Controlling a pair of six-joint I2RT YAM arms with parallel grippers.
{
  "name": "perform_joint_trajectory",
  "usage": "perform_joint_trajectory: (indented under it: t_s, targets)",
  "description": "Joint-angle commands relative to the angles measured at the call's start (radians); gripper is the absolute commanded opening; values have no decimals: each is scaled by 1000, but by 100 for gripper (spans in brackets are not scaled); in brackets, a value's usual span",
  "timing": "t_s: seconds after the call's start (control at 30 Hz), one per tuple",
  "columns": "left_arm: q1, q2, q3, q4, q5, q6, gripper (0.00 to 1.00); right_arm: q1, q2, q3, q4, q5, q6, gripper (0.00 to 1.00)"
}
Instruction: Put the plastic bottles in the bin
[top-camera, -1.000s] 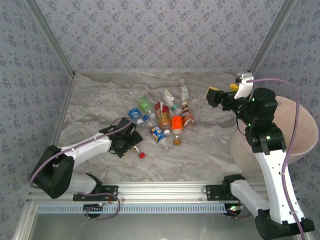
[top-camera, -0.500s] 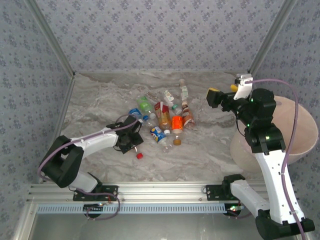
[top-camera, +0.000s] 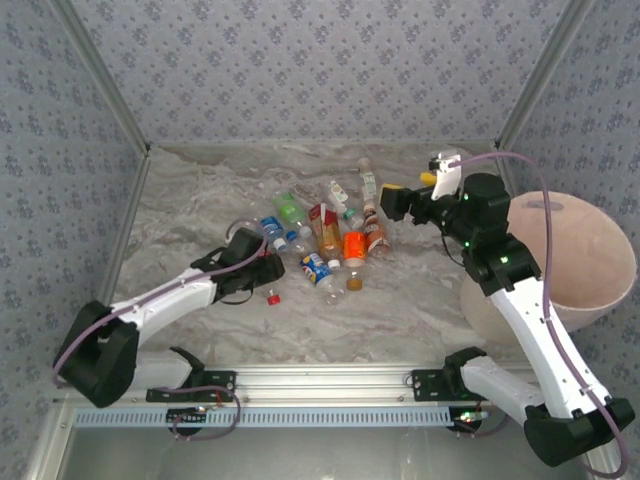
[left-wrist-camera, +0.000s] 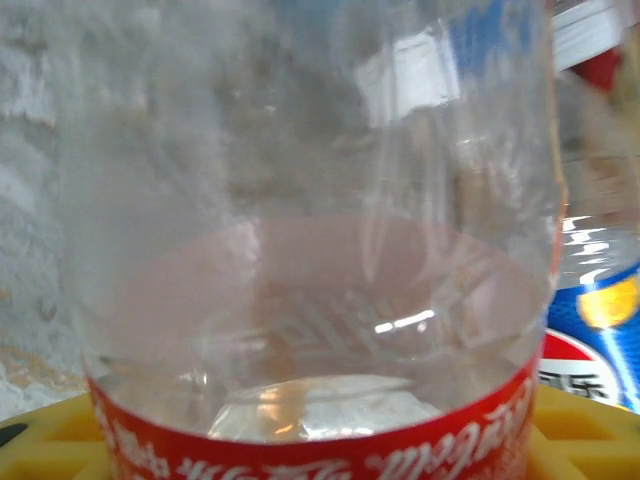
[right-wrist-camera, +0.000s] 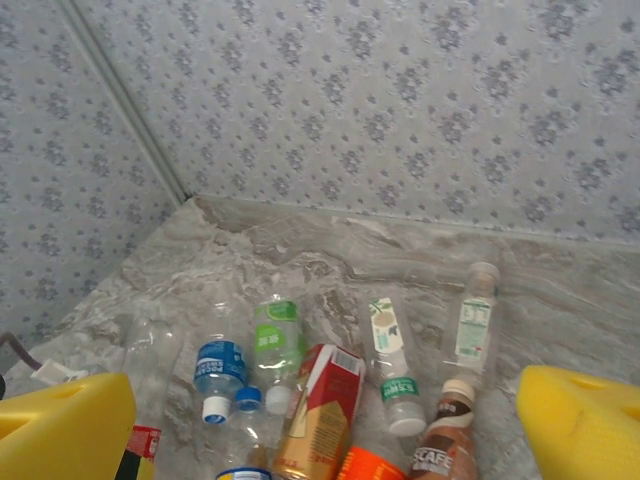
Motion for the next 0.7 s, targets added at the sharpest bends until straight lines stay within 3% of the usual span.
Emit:
perform_joint_trajectory:
  t_s: [0.0, 0.27, 0.5, 0.67]
  targets:
    - [9, -57, -6, 93, 80, 130, 59, 44, 10, -3, 80, 70, 22, 100]
    - [13, -102, 155, 247, 259, 336, 58, 94, 63, 1, 155, 72, 85, 100]
    - [12, 30, 315, 407, 541, 411, 58, 92, 159, 102, 151, -100, 187, 100]
    - [11, 124, 408, 512, 769, 382, 58, 100, 196, 131, 210, -235, 243, 100]
